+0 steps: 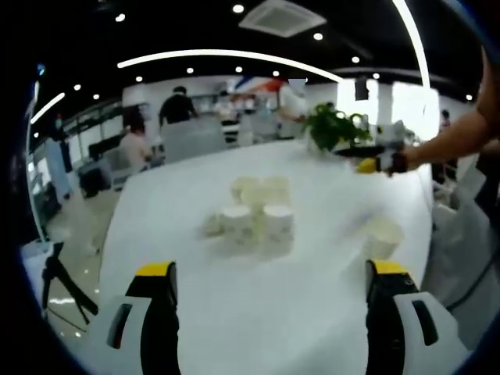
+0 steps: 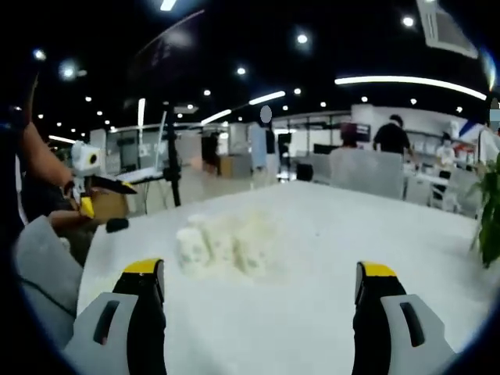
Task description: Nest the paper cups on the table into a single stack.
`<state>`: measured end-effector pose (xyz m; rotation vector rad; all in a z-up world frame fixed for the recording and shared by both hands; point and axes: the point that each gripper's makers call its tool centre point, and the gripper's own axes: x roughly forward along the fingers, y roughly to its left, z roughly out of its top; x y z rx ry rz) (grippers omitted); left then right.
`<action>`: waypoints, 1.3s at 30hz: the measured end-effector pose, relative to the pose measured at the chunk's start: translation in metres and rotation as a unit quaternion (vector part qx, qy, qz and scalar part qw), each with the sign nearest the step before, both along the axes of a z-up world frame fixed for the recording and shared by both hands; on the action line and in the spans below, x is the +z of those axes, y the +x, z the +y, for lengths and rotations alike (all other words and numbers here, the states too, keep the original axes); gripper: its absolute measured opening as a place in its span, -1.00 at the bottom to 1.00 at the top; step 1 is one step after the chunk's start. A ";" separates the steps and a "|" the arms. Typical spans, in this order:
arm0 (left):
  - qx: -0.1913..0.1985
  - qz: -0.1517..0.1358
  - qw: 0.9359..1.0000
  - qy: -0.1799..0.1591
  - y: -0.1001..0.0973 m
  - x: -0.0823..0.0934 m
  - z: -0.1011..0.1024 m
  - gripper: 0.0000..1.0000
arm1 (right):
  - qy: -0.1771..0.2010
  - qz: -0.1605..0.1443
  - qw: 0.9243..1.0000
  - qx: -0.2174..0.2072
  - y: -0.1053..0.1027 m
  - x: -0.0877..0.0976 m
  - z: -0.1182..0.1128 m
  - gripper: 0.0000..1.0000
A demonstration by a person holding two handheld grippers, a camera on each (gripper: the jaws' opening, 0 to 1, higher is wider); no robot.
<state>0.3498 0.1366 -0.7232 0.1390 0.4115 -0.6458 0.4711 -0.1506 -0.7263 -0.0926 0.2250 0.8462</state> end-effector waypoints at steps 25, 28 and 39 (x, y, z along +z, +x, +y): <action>-0.002 -0.019 1.000 -0.013 0.028 0.007 0.010 0.96 | 0.002 0.012 0.999 0.030 0.064 -0.032 0.066 0.92; -0.008 -0.020 1.000 -0.012 0.030 0.007 0.004 0.96 | -0.001 0.014 0.999 0.034 0.069 -0.039 0.073 0.89; -0.012 -0.014 1.000 -0.016 0.027 0.005 0.000 0.96 | -0.015 0.013 0.999 0.028 0.083 -0.057 0.088 0.46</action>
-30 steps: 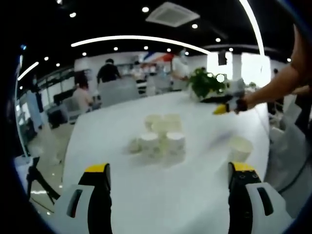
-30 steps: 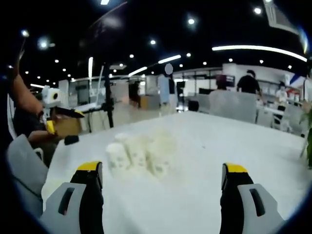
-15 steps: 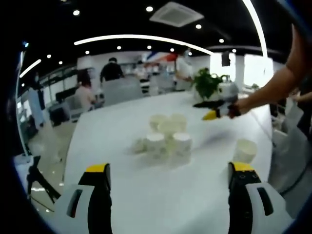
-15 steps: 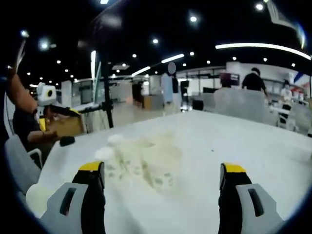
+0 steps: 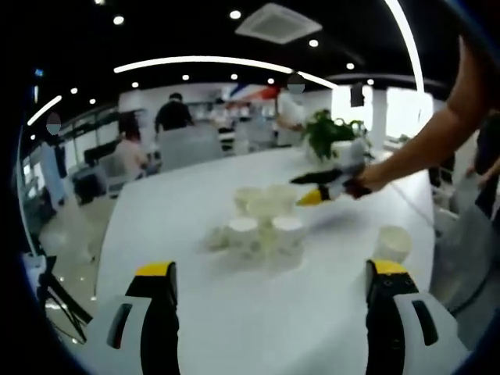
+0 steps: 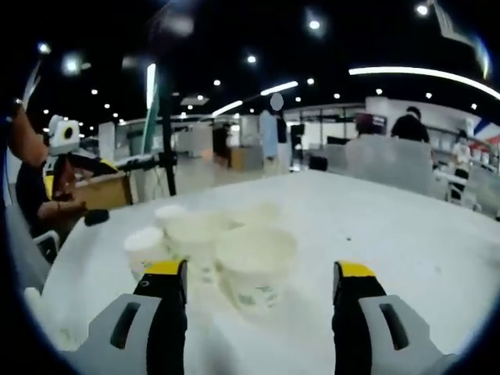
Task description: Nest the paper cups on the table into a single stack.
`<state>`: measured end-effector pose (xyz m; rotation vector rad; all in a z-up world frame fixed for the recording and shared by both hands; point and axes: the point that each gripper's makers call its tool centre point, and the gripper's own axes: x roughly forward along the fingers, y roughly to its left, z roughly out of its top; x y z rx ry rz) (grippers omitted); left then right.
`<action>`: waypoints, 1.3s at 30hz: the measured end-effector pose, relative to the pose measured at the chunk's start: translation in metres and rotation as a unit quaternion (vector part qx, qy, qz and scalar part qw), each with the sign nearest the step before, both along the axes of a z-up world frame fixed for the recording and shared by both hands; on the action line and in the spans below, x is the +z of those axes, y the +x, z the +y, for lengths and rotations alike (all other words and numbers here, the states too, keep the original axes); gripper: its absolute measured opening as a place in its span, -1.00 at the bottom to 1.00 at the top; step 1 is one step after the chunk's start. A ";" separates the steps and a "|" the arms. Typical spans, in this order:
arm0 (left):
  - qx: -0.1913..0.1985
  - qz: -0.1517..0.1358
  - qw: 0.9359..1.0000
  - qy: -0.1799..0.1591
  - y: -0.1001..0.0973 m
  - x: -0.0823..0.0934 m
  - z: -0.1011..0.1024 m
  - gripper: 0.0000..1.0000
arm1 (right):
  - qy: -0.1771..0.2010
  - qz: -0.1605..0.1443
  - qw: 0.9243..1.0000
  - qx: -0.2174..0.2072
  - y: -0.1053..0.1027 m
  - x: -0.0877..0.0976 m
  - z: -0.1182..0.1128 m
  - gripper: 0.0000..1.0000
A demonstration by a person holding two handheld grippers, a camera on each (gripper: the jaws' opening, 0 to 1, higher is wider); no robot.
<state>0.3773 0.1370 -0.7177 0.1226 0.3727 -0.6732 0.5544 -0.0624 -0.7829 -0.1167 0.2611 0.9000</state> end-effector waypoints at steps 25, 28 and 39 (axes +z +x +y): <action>-0.001 0.013 1.000 0.005 -0.011 -0.005 0.002 0.96 | -0.021 0.021 1.000 0.010 0.012 -0.023 0.024 -0.15; 0.000 0.010 1.000 0.005 -0.011 -0.002 0.002 0.96 | -0.021 0.021 1.000 0.009 0.010 -0.022 0.024 -0.17; -0.004 0.012 1.000 0.005 -0.009 -0.001 -0.005 0.96 | -0.004 0.022 1.000 -0.001 0.012 0.000 0.016 -0.15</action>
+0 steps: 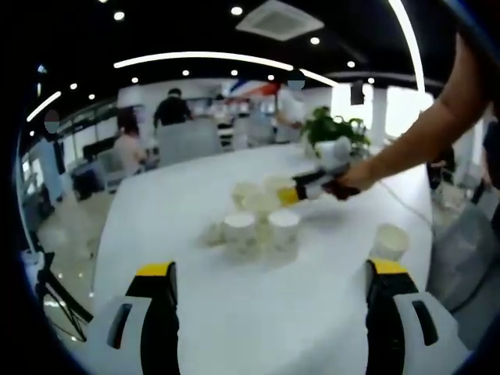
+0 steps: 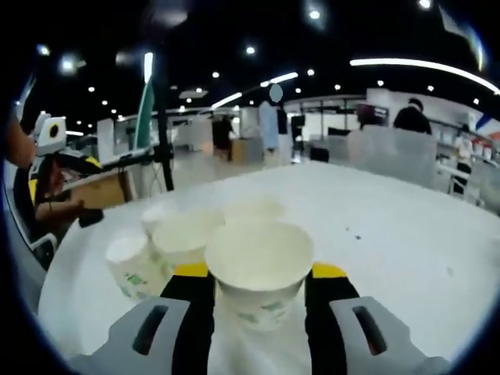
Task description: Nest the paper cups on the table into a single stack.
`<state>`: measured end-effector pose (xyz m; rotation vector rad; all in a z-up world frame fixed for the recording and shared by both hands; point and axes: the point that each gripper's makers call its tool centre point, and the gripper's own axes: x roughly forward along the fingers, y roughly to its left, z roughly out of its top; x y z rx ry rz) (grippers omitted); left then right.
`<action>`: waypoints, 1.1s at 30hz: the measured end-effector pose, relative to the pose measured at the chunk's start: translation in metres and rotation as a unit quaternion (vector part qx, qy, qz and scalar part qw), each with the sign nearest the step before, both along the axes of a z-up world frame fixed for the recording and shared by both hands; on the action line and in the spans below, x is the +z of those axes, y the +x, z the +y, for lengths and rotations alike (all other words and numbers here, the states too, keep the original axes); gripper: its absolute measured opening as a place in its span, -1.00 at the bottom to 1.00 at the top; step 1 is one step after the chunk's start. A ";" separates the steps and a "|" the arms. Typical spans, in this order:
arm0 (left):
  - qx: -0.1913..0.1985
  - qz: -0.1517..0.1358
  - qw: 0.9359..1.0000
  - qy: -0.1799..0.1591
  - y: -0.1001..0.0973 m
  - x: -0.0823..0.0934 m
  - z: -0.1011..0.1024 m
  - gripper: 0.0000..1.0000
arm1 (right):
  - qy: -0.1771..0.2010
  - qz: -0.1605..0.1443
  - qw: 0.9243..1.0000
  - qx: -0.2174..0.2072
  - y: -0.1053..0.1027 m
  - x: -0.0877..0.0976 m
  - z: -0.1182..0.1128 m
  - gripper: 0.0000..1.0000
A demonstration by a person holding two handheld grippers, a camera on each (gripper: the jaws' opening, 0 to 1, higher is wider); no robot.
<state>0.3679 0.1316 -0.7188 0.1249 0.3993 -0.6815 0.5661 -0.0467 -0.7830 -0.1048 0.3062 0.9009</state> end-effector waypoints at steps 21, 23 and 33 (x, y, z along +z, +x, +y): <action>-0.010 0.010 1.000 0.014 -0.007 0.001 0.003 0.96 | 0.019 -0.038 0.999 -0.008 0.020 0.082 -0.011 -0.18; -0.011 0.015 1.000 0.021 -0.006 -0.002 0.003 0.96 | 0.019 -0.039 0.999 -0.008 0.022 0.086 -0.012 -0.18; -0.015 0.007 1.000 0.016 0.000 0.007 0.000 0.96 | 0.025 -0.052 0.998 -0.014 0.031 0.122 -0.022 -0.20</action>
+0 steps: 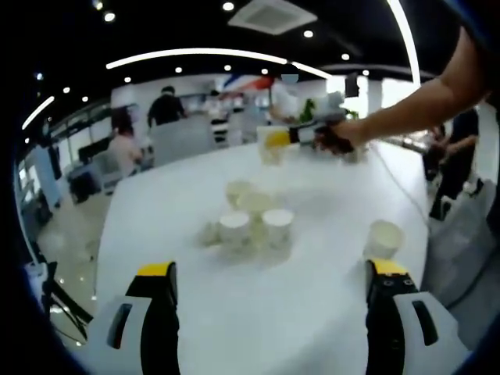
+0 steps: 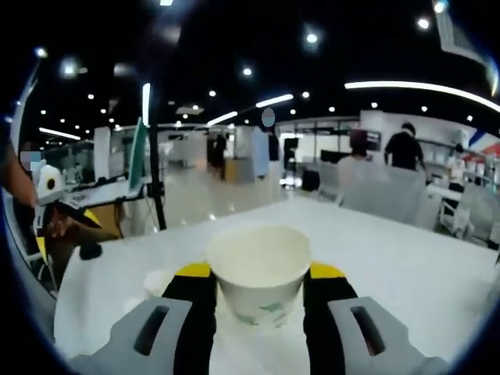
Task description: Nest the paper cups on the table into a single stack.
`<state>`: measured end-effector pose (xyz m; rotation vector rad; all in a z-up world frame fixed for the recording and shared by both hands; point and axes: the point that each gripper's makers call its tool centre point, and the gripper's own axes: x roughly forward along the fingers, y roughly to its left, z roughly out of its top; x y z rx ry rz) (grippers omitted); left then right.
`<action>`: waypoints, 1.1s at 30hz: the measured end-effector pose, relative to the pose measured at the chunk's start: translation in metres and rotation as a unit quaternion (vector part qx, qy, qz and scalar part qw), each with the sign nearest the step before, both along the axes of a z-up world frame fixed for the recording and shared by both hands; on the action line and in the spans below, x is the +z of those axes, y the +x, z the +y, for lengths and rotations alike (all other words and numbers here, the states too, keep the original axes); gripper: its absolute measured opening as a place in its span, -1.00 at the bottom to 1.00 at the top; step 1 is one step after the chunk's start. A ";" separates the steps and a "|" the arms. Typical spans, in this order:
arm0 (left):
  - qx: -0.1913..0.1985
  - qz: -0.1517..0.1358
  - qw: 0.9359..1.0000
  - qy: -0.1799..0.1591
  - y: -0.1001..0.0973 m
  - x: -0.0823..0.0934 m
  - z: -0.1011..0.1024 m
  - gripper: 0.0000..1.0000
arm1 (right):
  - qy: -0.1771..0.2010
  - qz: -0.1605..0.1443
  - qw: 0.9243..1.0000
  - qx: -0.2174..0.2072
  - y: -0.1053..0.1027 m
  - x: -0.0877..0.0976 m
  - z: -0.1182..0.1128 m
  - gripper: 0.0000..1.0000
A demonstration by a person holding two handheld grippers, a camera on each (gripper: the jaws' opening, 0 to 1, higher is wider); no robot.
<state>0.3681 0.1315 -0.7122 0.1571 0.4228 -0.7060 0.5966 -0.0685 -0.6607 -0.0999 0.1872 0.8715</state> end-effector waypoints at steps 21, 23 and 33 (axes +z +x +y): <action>0.003 -0.001 1.000 0.004 -0.001 0.003 -0.005 0.96 | 0.004 -0.010 1.000 -0.002 -0.013 0.026 -0.007 -0.20; 0.004 -0.001 1.000 0.004 -0.002 0.004 -0.005 0.96 | 0.003 -0.010 1.000 -0.002 -0.015 0.026 -0.007 -0.20; 0.014 -0.003 1.000 0.001 -0.003 0.004 -0.002 0.96 | 0.004 -0.004 1.000 -0.001 -0.032 0.026 -0.012 -0.20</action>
